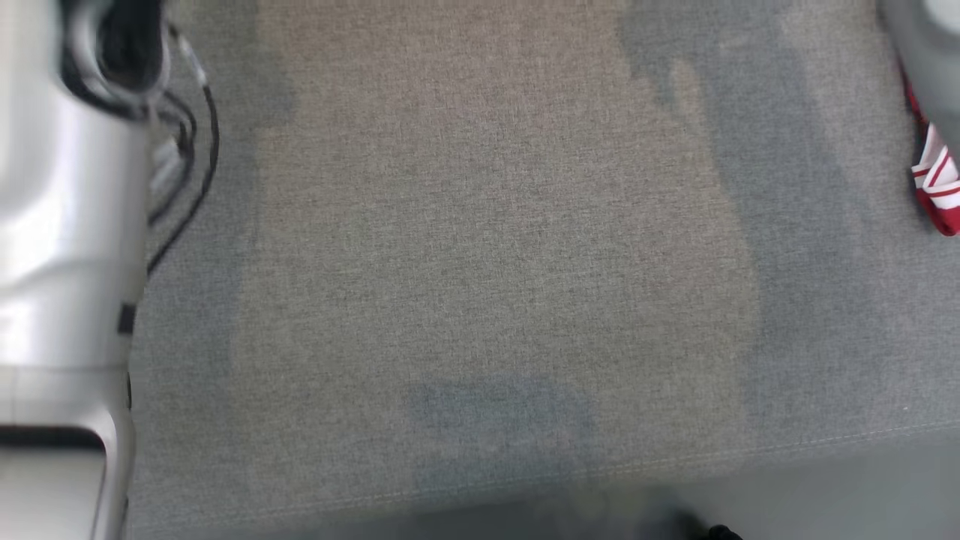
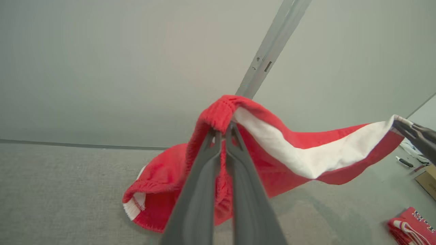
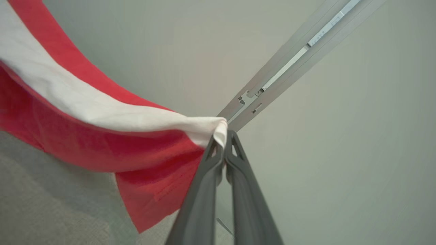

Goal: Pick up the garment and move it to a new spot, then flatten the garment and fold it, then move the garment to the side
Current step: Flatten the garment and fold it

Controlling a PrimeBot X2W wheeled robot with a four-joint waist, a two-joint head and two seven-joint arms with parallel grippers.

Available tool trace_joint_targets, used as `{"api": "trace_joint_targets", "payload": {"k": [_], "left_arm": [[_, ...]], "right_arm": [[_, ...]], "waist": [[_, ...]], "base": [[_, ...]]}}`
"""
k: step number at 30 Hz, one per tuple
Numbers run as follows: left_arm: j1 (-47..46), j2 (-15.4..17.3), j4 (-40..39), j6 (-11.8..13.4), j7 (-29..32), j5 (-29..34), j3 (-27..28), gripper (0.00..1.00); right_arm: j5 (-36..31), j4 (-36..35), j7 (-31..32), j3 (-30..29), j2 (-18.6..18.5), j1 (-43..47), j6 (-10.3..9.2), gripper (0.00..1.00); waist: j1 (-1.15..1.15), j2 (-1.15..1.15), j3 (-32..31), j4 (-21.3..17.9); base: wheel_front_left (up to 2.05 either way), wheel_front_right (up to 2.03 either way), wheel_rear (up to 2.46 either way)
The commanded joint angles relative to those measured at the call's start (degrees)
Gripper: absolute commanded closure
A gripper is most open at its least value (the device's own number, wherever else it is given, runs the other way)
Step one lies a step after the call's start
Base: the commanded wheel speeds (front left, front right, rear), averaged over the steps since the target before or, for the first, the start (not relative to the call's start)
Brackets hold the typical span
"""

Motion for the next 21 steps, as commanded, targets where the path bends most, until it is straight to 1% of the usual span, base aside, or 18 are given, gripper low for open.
{"api": "trace_joint_targets", "payload": {"k": [1, 2, 4, 5, 7, 8, 9, 10, 12, 16, 21], "left_arm": [[3.7, 0.6, -0.2, -0.5, -0.4, 0.5, -0.7, 1.0], [5.8, 0.3, -0.7, -0.7, -0.5, 0.3, -1.2, 1.0], [9.9, 1.2, -1.8, -0.7, -0.9, 2.6, -3.4, 1.0], [12.2, 1.1, -2.5, -0.6, -1.0, 2.8, -4.2, 1.0], [16.6, 2.8, -3.7, 0.1, -1.1, 6.0, -6.9, 1.0], [16.6, 2.8, -3.7, 0.1, -1.1, 6.0, -6.9, 1.0], [18.9, 2.6, -4.4, 0.7, -1.0, 5.7, -7.4, 1.0], [20.8, 3.4, -5.4, 1.3, -1.0, 7.3, -8.3, 1.0], [24.6, 4.1, -7.0, 2.8, -0.6, 7.7, -9.1, 1.0], [31.6, 5.4, -10.5, 5.5, -0.2, 8.7, -10.2, 1.0], [39.1, 6.6, -14.4, 8.9, 1.0, 9.5, -11.4, 1.0]], "right_arm": [[1.6, -0.8, -0.7, 1.9, -1.4, 2.5, -0.13, 1.0], [2.4, -1.5, -0.8, 3.4, -2.2, 4.0, -0.13, 1.0], [4.3, -3.2, -0.7, 7.1, -4.4, 7.0, -0.13, 1.0], [5.5, -4.4, -0.5, 8.8, -5.4, 8.4, -0.13, 1.0], [7.8, -7.2, 0.4, 11.7, -7.9, 11.3, -0.13, 1.0], [7.8, -7.2, 0.4, 11.7, -7.9, 11.3, -0.13, 1.0], [9.2, -8.7, 0.9, 13.0, -9.1, 12.6, -0.13, 1.0], [10.3, -10.4, 1.5, 14.1, -10.3, 14.0, -0.12, 1.0], [12.7, -13.9, 2.8, 15.7, -12.8, 16.6, -0.13, 1.0], [15.9, -20.7, 5.7, 17.8, -17.2, 21.1, -0.13, 1.0], [19.8, -29.4, 11.7, 21.4, -22.7, 26.5, -0.13, 1.0]], "waist": [[-0.01, 0.0, -2.5, 0.4], [-0.01, 0.0, -3.5, 0.5], [-0.01, 0.0, -5.4, 1.0], [-0.01, 0.0, -6.3, 1.1], [-0.01, 0.0, -8.0, 1.2], [-0.01, 0.0, -8.0, 1.2], [-0.01, 0.0, -8.9, 1.3], [-0.01, 0.0, -9.7, 1.2], [-0.01, 0.0, -11.4, 1.1], [-0.01, 0.0, -15.1, 1.2], [-0.01, 0.0, -19.7, 1.5]], "base": [[0.0, 0.0, 0.0], [0.0, 0.0, 0.0], [0.0, 0.0, 0.0], [0.0, 0.0, 0.0], [0.0, 0.0, 0.0], [0.0, 0.0, 0.0], [0.0, 0.0, 0.0], [0.0, 0.0, 0.0], [0.0, 0.0, 0.0], [0.0, 0.0, 0.0], [0.0, 0.0, 0.0]]}}
